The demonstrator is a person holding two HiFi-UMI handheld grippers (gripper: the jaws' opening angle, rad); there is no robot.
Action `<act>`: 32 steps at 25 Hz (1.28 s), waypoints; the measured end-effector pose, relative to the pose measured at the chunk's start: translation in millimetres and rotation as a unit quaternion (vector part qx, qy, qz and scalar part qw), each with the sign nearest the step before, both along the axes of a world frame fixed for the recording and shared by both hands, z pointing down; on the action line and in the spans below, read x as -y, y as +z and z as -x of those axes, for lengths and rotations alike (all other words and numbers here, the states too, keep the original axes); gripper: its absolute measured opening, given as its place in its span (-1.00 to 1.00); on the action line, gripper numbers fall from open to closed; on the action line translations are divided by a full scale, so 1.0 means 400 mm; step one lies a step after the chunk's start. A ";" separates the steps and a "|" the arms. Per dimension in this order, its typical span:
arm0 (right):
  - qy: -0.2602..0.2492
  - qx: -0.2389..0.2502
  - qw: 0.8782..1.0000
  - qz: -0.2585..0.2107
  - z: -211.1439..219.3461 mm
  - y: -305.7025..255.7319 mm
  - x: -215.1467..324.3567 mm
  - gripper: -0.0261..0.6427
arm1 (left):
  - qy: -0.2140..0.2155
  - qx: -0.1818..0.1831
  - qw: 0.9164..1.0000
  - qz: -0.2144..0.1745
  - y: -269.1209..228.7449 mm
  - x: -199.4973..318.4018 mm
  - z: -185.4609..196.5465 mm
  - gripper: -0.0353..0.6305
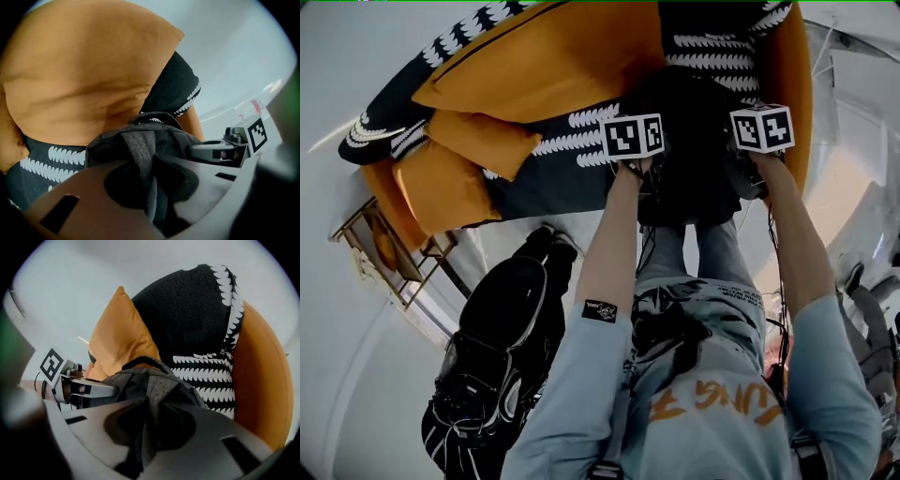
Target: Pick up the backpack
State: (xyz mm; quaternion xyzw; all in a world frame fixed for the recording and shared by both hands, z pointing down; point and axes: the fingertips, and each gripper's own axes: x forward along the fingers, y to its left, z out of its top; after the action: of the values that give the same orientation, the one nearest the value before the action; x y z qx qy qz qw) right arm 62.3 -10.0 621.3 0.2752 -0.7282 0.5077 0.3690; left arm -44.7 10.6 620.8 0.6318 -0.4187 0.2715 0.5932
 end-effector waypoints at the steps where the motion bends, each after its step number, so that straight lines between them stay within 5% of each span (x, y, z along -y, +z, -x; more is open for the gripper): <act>1: -0.005 -0.001 1.000 -0.013 -0.008 -0.009 -0.008 -0.75 | -0.001 0.001 1.000 -0.006 -0.009 -0.009 -0.009 -0.70; 6: -0.029 -0.007 0.998 -0.059 -0.070 -0.081 -0.067 -0.75 | 0.002 -0.002 0.999 -0.038 -0.083 -0.071 -0.064 -0.70; 16: -0.045 -0.049 0.993 -0.096 -0.076 -0.276 -0.177 -0.75 | 0.016 0.078 0.993 -0.084 -0.292 -0.172 -0.067 -0.70; 26: -0.053 -0.018 0.995 -0.082 -0.058 -0.422 -0.243 -0.76 | 0.025 0.066 0.992 -0.101 -0.452 -0.229 -0.047 -0.70; 32: -0.123 0.004 0.989 -0.085 -0.042 -0.541 -0.248 -0.76 | 0.074 0.062 0.988 -0.124 -0.572 -0.241 -0.016 -0.70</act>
State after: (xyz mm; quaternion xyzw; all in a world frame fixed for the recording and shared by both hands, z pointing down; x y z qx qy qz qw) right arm 79.0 89.1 405.1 0.2122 -0.7983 0.3959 0.4012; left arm -38.3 107.1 392.1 0.7119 -0.4370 0.2991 0.4612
